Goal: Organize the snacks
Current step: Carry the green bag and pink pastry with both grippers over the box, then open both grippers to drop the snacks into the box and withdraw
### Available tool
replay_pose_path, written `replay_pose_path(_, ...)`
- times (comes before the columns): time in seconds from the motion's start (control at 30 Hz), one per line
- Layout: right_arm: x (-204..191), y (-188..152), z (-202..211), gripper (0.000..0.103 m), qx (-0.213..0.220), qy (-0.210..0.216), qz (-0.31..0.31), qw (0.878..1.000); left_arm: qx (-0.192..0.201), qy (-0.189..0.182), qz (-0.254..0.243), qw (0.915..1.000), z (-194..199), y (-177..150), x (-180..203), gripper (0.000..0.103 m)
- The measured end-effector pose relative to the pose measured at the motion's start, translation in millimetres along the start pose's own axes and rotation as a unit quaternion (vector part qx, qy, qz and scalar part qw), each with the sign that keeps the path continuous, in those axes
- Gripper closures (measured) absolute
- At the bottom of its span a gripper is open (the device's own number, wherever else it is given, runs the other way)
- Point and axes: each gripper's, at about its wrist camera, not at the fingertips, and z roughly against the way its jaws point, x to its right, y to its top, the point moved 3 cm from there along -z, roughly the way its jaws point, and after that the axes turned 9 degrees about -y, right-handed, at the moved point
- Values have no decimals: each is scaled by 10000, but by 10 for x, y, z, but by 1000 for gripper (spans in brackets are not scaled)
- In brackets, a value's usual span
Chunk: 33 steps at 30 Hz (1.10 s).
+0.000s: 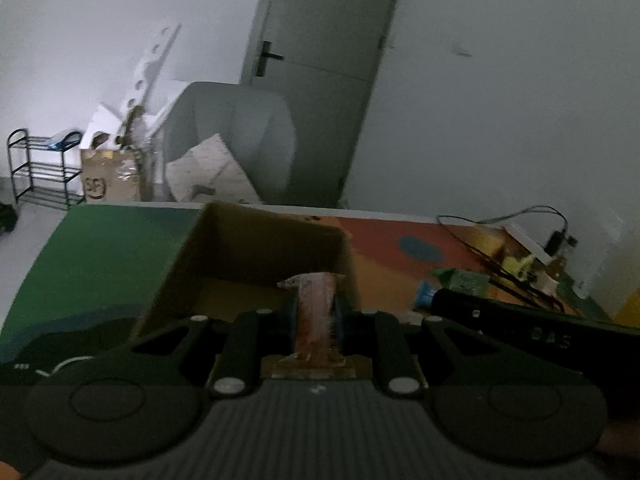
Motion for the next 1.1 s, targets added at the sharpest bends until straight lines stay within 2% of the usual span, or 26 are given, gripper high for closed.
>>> replay_pose_path(0.33,-459,24,-146,69,-105,356,289,9989,51,383,356,9986,118,56,-445,85)
replay_pose_path(0.37,-493,25,-162,69,-130,382,308,9987,73,438,364,9983,137,57,-478,82)
replay_pose_path(0.47,-574,26,-199,69,-184,446,387,9981,110,606,350,9975,208,88,-536,80)
replay_pose_path(0.67,-657,-5,-315,67,-374,600,329,9970,285,723,384,9962,420,125,-624,59)
replay_pose_path(0.73,-679,-11,-322,60,-402,672,293,9965,279,747,361,9962,475,112,-645,53)
replay_pose_path(1.0,-632,2,-204,52,-332,633,235,9972,334,824,454,9950,546,61,-730,21)
replay_pose_path(1.1,-578,-4,-179,47,-313,555,201,9978,362,844,406,9949,564,55,-703,16)
